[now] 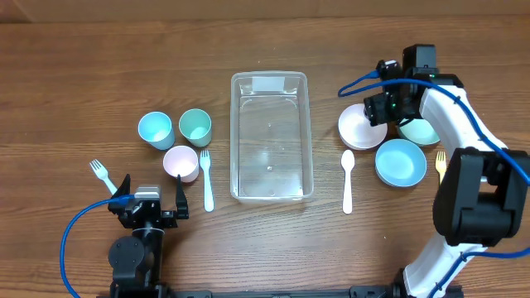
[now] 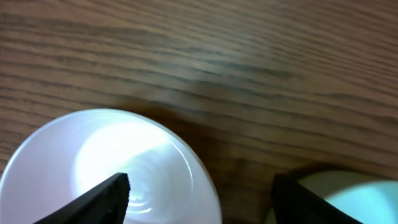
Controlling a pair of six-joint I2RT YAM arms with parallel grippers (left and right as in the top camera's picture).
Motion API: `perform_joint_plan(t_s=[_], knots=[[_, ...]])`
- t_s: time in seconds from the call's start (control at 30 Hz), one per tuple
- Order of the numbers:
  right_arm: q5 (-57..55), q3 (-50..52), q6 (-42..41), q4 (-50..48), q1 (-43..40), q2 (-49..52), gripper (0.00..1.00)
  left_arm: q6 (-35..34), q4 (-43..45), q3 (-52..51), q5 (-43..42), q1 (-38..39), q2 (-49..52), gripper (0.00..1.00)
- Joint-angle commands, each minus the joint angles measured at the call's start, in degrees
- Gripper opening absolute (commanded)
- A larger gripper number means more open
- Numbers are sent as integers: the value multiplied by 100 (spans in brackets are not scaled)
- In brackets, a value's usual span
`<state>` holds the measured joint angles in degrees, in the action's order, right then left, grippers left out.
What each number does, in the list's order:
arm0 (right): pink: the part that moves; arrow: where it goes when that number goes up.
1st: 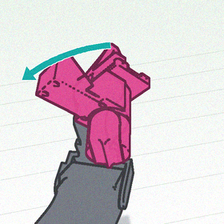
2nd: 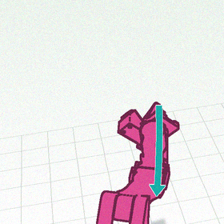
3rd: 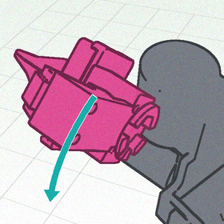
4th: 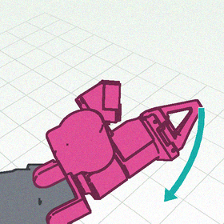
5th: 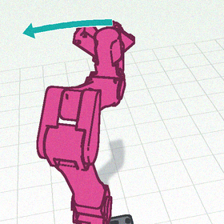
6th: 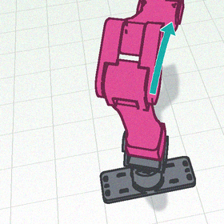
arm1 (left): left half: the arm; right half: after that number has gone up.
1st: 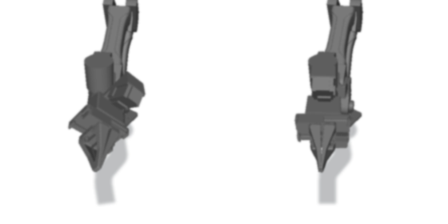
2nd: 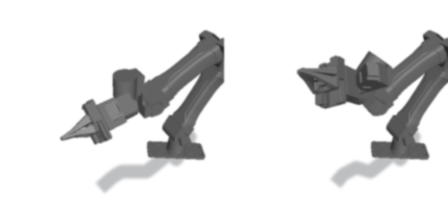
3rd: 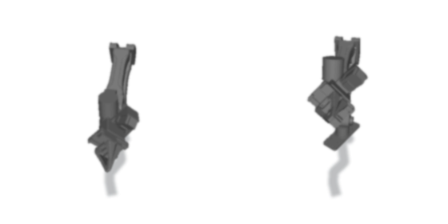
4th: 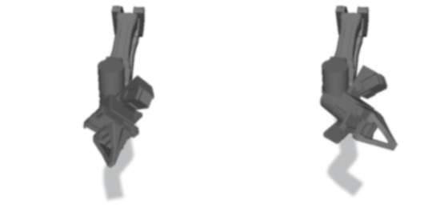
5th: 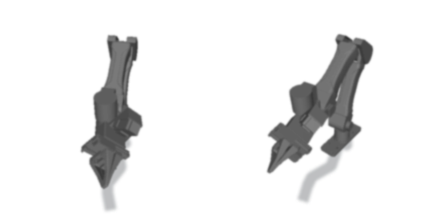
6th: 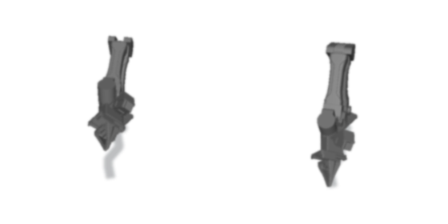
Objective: Pack container
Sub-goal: 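Reach the right gripper to the white bowl and grasp its rim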
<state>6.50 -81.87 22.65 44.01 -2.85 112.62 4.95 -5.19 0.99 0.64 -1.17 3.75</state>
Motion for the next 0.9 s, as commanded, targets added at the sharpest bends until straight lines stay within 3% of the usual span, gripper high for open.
perform_joint_plan(t_s=[0.0,0.2,0.33,0.5,0.7,0.87], knots=[[264,-133,164,-79,48,181,73,129,4,-35,-68,-31,-48,100],[262,-133,160,-127,48,278,49,129,4,-35,-68,-31,-48,100],[286,-133,94,-87,50,278,47,129,4,-35,-68,-31,-48,100],[282,-133,94,-59,52,278,32,129,4,-35,-68,-31,-48,100],[282,-133,94,-17,52,278,22,129,4,-35,-68,-31,-48,100],[262,-133,101,94,52,278,22,129,4,-35,-68,-31,-48,100]])
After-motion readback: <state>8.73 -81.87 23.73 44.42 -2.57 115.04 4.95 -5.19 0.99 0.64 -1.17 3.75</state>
